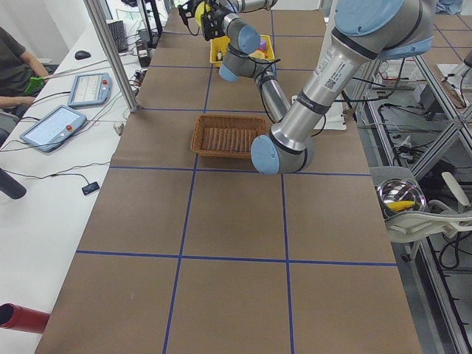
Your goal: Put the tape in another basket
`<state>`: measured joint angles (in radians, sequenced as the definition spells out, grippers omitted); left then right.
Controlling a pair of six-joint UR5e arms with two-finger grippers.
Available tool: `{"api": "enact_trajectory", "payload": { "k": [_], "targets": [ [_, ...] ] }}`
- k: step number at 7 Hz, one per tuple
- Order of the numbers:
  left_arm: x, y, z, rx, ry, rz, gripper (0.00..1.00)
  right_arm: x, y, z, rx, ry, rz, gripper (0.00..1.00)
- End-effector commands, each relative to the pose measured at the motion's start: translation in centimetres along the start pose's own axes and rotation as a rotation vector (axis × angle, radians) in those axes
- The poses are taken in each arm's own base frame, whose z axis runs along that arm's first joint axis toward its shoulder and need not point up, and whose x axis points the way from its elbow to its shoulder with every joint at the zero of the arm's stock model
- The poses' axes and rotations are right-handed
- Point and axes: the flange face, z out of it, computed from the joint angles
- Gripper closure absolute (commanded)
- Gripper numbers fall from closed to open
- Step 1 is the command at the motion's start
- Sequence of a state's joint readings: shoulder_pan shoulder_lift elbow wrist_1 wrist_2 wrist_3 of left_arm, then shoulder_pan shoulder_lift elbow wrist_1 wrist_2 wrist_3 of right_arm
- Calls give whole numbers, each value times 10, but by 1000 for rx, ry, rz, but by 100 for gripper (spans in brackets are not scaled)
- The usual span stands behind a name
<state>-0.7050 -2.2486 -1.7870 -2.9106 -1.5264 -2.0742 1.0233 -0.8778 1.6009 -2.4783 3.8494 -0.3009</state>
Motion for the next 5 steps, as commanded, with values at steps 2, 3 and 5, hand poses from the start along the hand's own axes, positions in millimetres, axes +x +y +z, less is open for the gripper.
{"api": "enact_trajectory", "payload": {
  "k": [2,3,5],
  "targets": [
    [-28,-41,-44,-91,-159,154,100,-23,19,-56,29,132,-73,0],
    [-44,-60,-59,-92,-246,161,100,-22,24,-83,47,207,-83,0],
    [-53,-87,-84,-64,-433,302,100,-15,31,-127,54,343,-185,0]
  ]
}}
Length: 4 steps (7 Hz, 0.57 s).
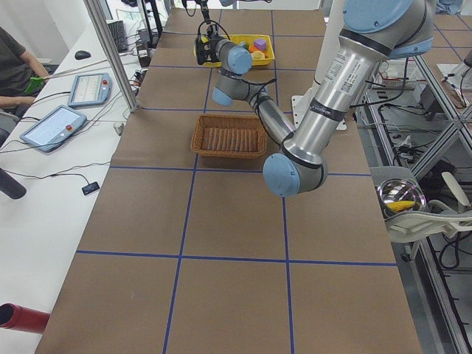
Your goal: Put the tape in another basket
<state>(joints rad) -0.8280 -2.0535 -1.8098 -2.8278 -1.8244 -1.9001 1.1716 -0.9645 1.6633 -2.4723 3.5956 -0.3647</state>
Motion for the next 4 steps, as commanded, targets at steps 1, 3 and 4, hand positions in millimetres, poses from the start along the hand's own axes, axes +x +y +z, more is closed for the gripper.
{"api": "enact_trajectory", "payload": {
  "k": [1,3,4],
  "targets": [
    [-1,-9,-24,22,-254,192,100,9,7,-45,11,140,-82,0],
    [21,2,-35,33,-527,307,100,11,12,-77,5,271,-103,0],
    [7,-4,-35,50,-639,308,100,13,17,-98,18,316,-99,1]
  ]
}}
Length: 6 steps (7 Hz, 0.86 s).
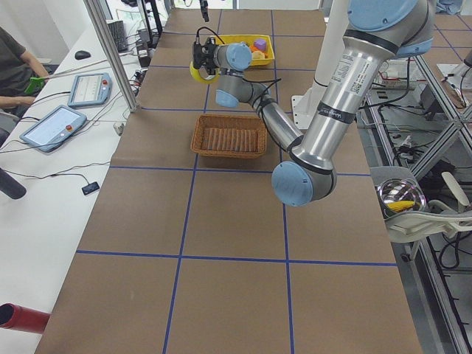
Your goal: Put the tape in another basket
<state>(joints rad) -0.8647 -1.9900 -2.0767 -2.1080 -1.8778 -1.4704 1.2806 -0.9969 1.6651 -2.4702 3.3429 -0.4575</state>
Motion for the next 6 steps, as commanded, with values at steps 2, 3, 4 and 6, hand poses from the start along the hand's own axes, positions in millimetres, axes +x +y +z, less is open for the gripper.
{"api": "enact_trajectory", "payload": {
  "k": [2,3,4,6],
  "targets": [
    [-32,15,26,-37,-364,49,100,21,11,-35,-30,174,12,1],
    [-39,30,38,-68,-454,52,100,28,14,-38,-47,216,21,0],
    [-41,52,51,-83,-514,71,100,30,15,-41,-63,255,22,1],
    [-35,102,76,-157,-659,108,100,36,18,-44,-96,343,74,1]
  ]
}}
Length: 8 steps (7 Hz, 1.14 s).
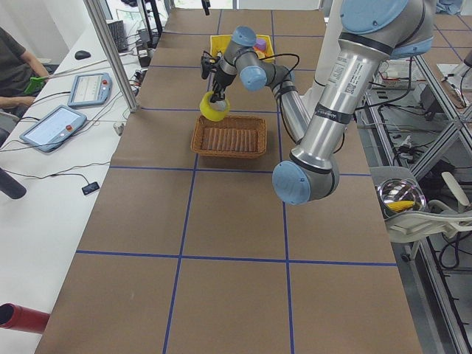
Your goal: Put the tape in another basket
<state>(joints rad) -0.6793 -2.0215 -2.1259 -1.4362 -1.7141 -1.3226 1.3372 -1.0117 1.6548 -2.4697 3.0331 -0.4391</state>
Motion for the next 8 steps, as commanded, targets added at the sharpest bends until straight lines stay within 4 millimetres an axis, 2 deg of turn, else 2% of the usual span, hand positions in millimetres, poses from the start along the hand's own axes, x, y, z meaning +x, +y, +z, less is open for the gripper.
{"api": "enact_trajectory", "payload": {
  "k": [1,2,3,5,6,8],
  "targets": [
    [22,45,23,-71,-102,52,100,3,2,-3,-44,116,64,1],
    [30,44,41,-86,-116,42,100,4,3,-4,-61,196,72,1],
    [42,44,70,-126,-132,43,100,10,1,-8,-45,317,71,1],
    [47,46,123,-190,-127,41,100,44,9,17,18,373,77,1],
    [55,47,150,-221,-134,39,100,46,9,20,35,423,74,1],
    [56,49,174,-281,-136,77,100,50,8,22,35,490,61,0]
  ]
}}
